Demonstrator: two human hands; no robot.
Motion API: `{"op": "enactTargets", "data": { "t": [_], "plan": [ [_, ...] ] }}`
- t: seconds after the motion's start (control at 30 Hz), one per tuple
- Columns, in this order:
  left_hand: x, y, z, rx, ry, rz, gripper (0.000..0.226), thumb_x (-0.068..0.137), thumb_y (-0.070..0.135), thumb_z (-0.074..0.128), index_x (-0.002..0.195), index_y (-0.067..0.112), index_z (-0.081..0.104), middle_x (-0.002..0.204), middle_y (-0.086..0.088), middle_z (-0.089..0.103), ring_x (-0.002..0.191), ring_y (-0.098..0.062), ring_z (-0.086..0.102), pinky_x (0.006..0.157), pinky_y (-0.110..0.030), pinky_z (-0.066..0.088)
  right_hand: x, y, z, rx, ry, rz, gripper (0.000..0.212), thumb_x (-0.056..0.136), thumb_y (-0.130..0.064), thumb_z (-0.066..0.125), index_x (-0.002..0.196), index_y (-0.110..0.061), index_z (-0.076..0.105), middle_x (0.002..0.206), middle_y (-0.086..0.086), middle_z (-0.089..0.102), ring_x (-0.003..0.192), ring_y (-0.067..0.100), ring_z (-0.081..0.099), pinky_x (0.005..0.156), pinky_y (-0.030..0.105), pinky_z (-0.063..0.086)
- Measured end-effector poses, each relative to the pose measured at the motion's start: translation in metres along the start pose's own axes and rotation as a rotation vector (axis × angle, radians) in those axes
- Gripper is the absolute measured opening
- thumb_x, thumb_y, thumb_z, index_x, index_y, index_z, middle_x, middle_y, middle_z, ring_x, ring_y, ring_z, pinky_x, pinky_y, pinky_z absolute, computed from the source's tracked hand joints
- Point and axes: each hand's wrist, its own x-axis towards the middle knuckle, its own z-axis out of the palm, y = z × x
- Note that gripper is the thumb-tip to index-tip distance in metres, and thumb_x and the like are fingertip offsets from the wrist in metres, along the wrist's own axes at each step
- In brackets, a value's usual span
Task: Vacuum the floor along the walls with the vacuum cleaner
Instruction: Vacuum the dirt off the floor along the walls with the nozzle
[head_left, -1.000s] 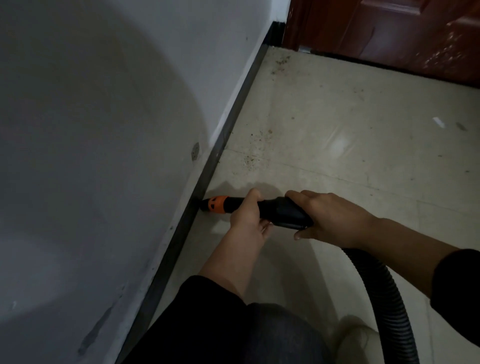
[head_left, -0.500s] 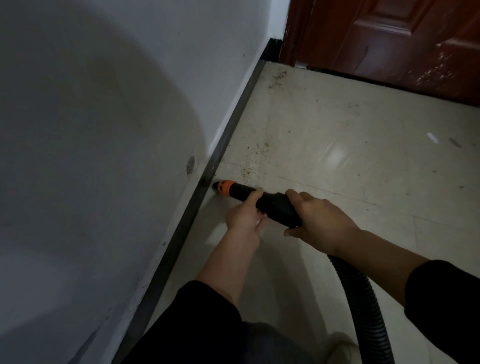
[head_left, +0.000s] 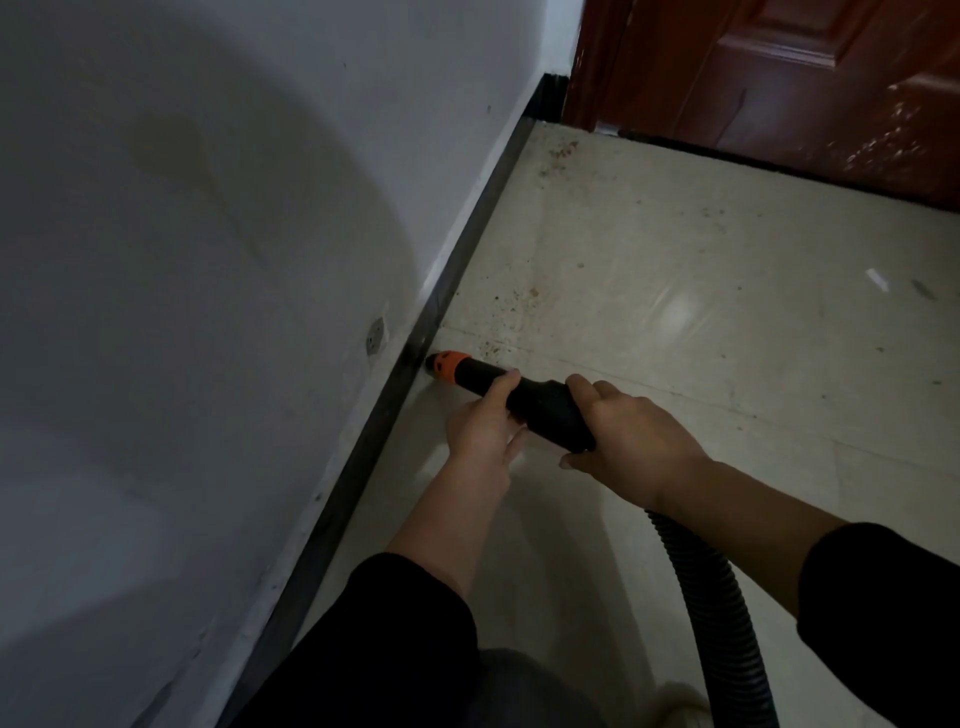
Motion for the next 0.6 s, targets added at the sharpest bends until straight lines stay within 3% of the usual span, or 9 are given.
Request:
{"op": "enactTargets", "data": {
  "t": [0.6],
  "plan": [
    [-0.014,-0.03,0.039,0.065,-0.089,-0.046,0.027,0.088,0.022,0.072,0.108,0.005,0.064,0.105,-0.014,0.072,0.081,-0.015,0.07,0.055,-0.02,0.056,-0.038,0.038,0.0,-0.02,0.022,0.127,0.062,0.086,-0.04,0.068,0.132,-0.017,0.033,0.118,0.006,0.054,0.095,0.026,0.061,0.073,0.033,0.049]
  ]
}}
